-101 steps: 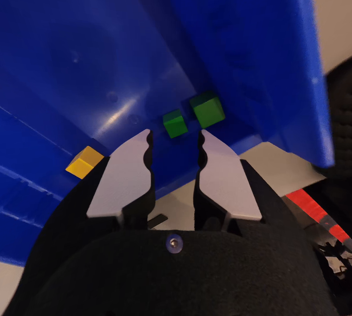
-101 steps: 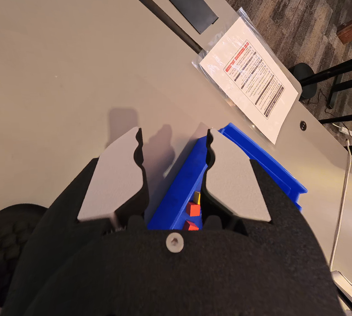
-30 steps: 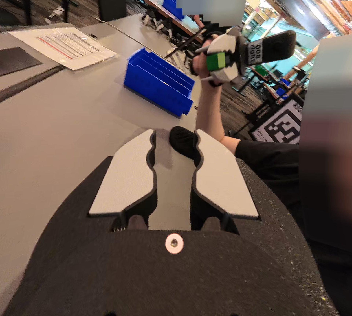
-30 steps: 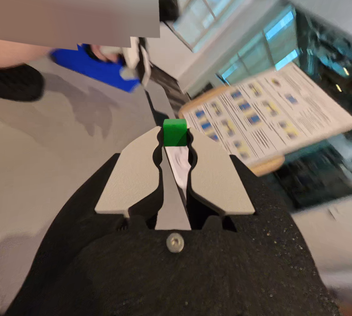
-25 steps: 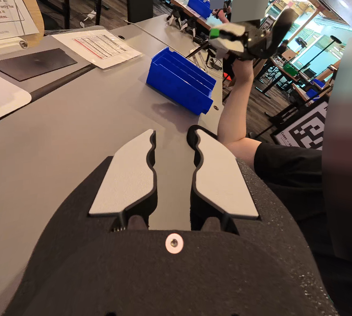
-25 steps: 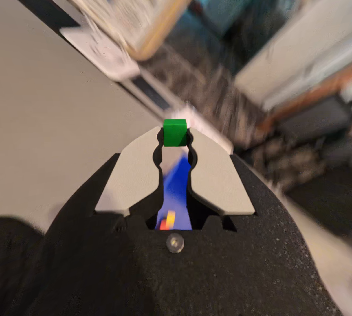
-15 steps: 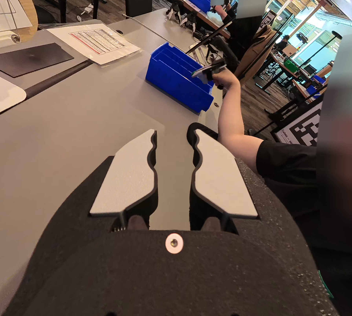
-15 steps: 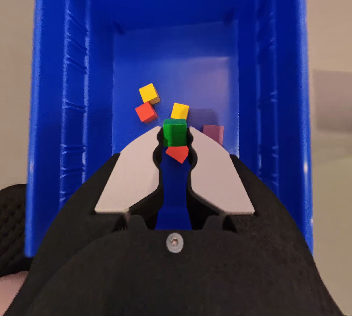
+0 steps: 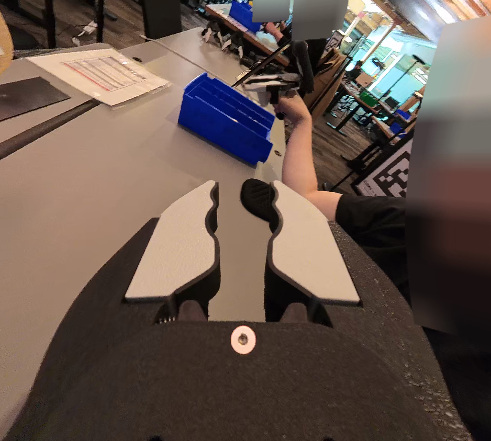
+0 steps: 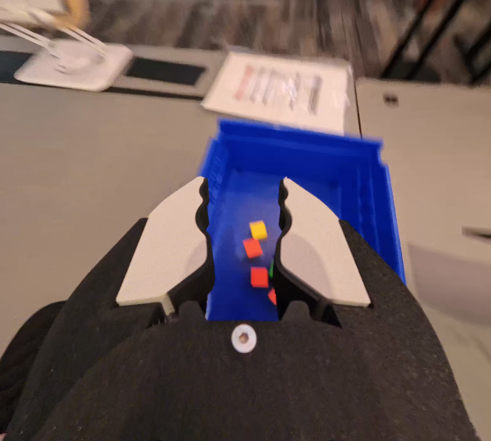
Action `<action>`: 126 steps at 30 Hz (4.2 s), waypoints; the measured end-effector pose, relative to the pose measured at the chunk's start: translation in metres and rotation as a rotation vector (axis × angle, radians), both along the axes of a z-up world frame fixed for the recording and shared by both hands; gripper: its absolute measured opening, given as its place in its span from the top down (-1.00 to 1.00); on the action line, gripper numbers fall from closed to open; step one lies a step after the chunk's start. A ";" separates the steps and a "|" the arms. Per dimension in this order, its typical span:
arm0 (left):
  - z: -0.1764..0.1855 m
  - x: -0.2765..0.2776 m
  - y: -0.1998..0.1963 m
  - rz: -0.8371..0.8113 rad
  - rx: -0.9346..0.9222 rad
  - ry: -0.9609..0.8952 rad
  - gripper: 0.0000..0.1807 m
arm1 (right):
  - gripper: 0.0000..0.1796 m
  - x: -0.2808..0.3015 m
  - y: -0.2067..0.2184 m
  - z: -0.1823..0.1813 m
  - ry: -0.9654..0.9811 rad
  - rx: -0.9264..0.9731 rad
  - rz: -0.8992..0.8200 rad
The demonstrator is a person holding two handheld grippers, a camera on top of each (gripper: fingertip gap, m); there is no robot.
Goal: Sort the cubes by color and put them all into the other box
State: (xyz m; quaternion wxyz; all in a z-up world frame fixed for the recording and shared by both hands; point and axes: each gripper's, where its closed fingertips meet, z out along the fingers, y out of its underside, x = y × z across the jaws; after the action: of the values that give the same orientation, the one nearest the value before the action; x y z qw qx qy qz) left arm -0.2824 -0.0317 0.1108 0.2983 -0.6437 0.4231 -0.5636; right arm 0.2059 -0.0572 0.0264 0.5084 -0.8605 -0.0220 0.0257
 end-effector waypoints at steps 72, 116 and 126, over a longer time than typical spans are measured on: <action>-0.227 -0.370 0.016 0.702 -0.524 1.182 0.51 | 0.38 -0.210 0.050 0.017 -0.417 -0.088 0.589; 0.050 0.007 -0.074 -0.483 -0.063 -0.226 0.67 | 0.43 -0.440 -0.051 0.129 -0.338 0.788 1.244; 0.024 0.039 -0.065 -0.464 -0.244 -0.204 0.68 | 0.51 -0.461 -0.034 0.106 -0.530 0.784 1.161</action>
State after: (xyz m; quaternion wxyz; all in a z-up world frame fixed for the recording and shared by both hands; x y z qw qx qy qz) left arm -0.2438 -0.0963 0.1349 0.1225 -0.5006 0.4560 -0.7255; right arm -0.2556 -0.0908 0.1325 0.6601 -0.4434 -0.6021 0.0719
